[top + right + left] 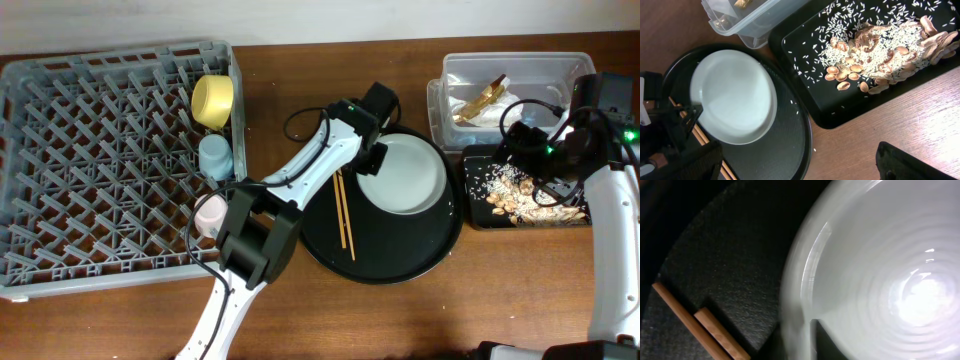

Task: Sort waste into correct bins and load items into the dishwasher rack
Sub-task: 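Grasp the grey plate edge with the left gripper, then lift the grey plate with the left gripper and carry it into the rack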

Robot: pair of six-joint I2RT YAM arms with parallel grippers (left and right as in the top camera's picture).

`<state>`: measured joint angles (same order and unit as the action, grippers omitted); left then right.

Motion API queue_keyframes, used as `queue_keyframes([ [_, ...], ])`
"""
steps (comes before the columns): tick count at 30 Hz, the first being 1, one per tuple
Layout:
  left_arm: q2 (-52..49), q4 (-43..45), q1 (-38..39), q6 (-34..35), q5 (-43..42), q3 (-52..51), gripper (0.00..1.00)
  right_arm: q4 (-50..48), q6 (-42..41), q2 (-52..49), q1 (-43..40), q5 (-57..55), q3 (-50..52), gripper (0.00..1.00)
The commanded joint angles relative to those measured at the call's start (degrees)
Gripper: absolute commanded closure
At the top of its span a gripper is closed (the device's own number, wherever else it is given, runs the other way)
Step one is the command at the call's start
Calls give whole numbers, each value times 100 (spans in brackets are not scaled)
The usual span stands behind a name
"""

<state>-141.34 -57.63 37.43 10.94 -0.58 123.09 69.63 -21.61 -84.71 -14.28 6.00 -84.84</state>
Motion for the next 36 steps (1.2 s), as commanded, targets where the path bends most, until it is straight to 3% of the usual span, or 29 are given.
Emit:
queue_keyframes([
  [1,-140,22,-20,37,37,-48,98,0,-9,-31,-37,-68,20,1],
  [3,-140,31,-7,37,15,-48,98,0,-9,-31,-37,-68,20,2],
  [6,-149,61,-4,35,-28,-48,77,0,-7,-31,-37,-68,20,2],
  [9,-208,59,2,35,-170,-48,72,0,-9,-31,-37,-68,20,1],
  [10,-232,59,13,35,-179,-48,74,0,-9,-31,-37,-68,20,2],
  [11,-271,63,46,35,-175,-48,90,0,-9,-31,-37,-68,20,2],
  [12,-273,70,55,35,-177,-48,99,0,-9,-31,-37,-68,20,2],
  [16,-264,114,55,35,-245,-48,99,0,-9,-31,-37,-68,20,1],
  [22,678,-831,-474,31,-81,1012,99,0,-7,-31,-37,-68,20,2],
  [25,1438,-1290,-927,31,1027,1504,99,0,-9,-31,-37,-68,20,2],
  [31,2208,-1349,-1963,33,5154,1539,99,0,-9,-31,-37,-68,20,1],
  [36,1941,-874,-2787,35,6874,1539,99,0,-9,-31,-37,-68,20,2],
])
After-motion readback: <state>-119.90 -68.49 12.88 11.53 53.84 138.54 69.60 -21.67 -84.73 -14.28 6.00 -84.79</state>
